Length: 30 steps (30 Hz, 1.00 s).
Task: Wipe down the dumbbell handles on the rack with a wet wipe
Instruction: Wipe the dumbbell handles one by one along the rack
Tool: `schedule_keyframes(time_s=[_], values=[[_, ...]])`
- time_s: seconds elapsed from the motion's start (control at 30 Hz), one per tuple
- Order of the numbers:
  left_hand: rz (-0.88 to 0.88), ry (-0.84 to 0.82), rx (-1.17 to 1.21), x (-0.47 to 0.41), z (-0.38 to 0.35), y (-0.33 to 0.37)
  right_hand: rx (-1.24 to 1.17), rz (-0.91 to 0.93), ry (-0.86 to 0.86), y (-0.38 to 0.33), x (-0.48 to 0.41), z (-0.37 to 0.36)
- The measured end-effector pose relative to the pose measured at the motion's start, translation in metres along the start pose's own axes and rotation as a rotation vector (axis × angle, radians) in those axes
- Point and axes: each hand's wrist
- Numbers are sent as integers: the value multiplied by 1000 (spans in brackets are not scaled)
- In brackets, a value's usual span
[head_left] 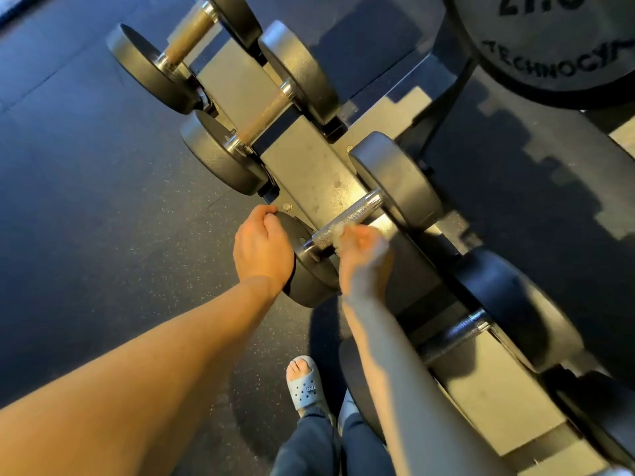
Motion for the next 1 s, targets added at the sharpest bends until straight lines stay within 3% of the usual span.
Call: schedule_keyframes(time_s=[0.1,0.17,0.3,0.37,0.47,0.53,0.63,0.73,0.8,0.9,1.0], values=[[-1,-3,-7,-1,0,-1,-89,10,221,-7,-14,-5],[5,1,-6,0,0,-2,-31,40,154,5,-7,-10],[8,17,0,2,-1,0,240,-78,-112,29,9,-5],[1,12,-2,3,1,1,300,59,-160,19,4,0],[-7,10,-3,2,3,2,575,455,-127,-2,-18,3],[-4,12,-5,1,3,2,700,584,-143,1,-24,4],[-4,14,19,1,3,1,674,363,-245,26,-8,12],[-10,10,32,2,3,0,567,27,-182,38,-7,32],[-16,4,35,3,3,0,496,11,-102,28,-8,37],[-19,-6,47,1,3,-1,97,0,67,5,-8,26],[-21,-16,58,1,5,-2,-25,-102,70,2,-7,5]])
Point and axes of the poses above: each hand's wrist, its own x-axis away from the middle knuckle, its own z-axis out of the back of the hand, y = z × x, and after that the axes turned 14 degrees about -x, right-handed
